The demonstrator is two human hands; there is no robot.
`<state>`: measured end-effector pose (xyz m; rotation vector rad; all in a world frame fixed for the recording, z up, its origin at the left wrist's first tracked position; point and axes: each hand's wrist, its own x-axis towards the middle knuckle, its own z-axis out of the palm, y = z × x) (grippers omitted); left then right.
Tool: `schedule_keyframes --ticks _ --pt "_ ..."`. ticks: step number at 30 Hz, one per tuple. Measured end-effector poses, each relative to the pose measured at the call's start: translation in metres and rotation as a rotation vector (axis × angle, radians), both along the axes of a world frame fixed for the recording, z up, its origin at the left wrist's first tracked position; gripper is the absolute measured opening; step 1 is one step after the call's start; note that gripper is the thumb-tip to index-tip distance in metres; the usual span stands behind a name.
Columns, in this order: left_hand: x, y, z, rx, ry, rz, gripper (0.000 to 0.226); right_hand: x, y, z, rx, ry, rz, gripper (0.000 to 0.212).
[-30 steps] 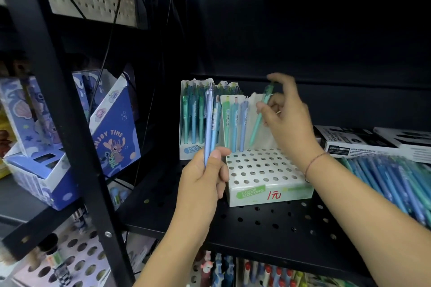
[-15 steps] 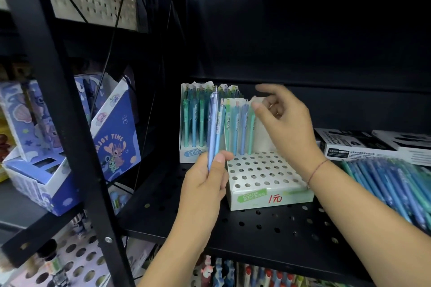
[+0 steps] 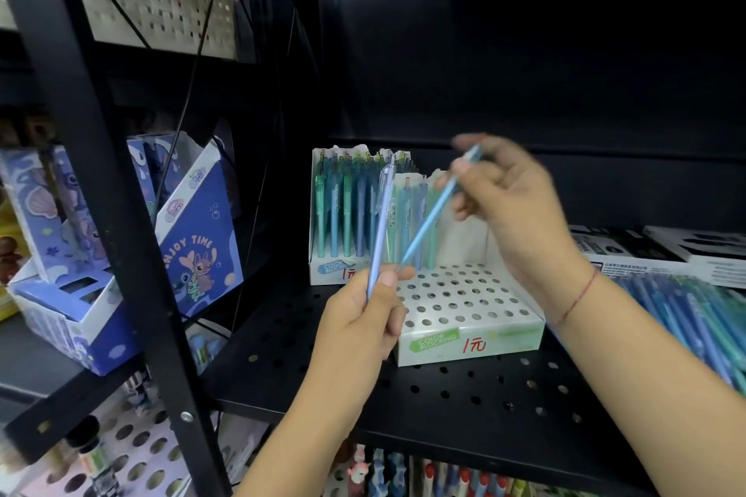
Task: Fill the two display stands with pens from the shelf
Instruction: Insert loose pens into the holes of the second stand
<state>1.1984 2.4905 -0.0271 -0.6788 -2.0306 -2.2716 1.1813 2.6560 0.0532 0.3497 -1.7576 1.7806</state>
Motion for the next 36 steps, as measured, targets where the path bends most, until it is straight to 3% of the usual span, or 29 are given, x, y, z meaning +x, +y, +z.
schedule_keyframes --ticks 3,6,12,21,25,30,33,36 --pt "0.000 0.000 0.000 -0.008 0.016 0.015 0.028 -0.001 0.023 0.003 0.135 0.166 -0.387 0.031" --pt "0.000 0.001 0.000 -0.009 0.013 0.021 0.028 -0.005 0.031 -0.006 0.334 0.184 -0.531 0.036" --pt "0.001 0.001 0.000 -0.013 0.012 0.027 0.027 -0.018 0.024 -0.019 0.584 0.114 -0.538 0.039" --pt "0.001 0.002 0.000 -0.013 0.020 0.024 0.027 -0.021 0.025 -0.022 0.614 0.052 -0.541 0.039" --pt "0.000 0.002 -0.001 -0.022 0.029 0.026 0.027 -0.023 0.023 -0.026 0.638 0.003 -0.475 0.025" --pt "0.000 0.001 -0.001 -0.032 0.038 0.015 0.027 -0.024 0.022 -0.023 0.732 0.016 -0.599 0.025" --pt "0.000 0.001 -0.002 -0.053 0.058 0.012 0.028 -0.013 0.013 -0.016 0.557 0.089 -0.545 0.023" --pt "0.001 0.001 -0.001 -0.066 0.077 0.018 0.027 0.001 -0.004 -0.009 0.280 0.018 -0.145 0.021"
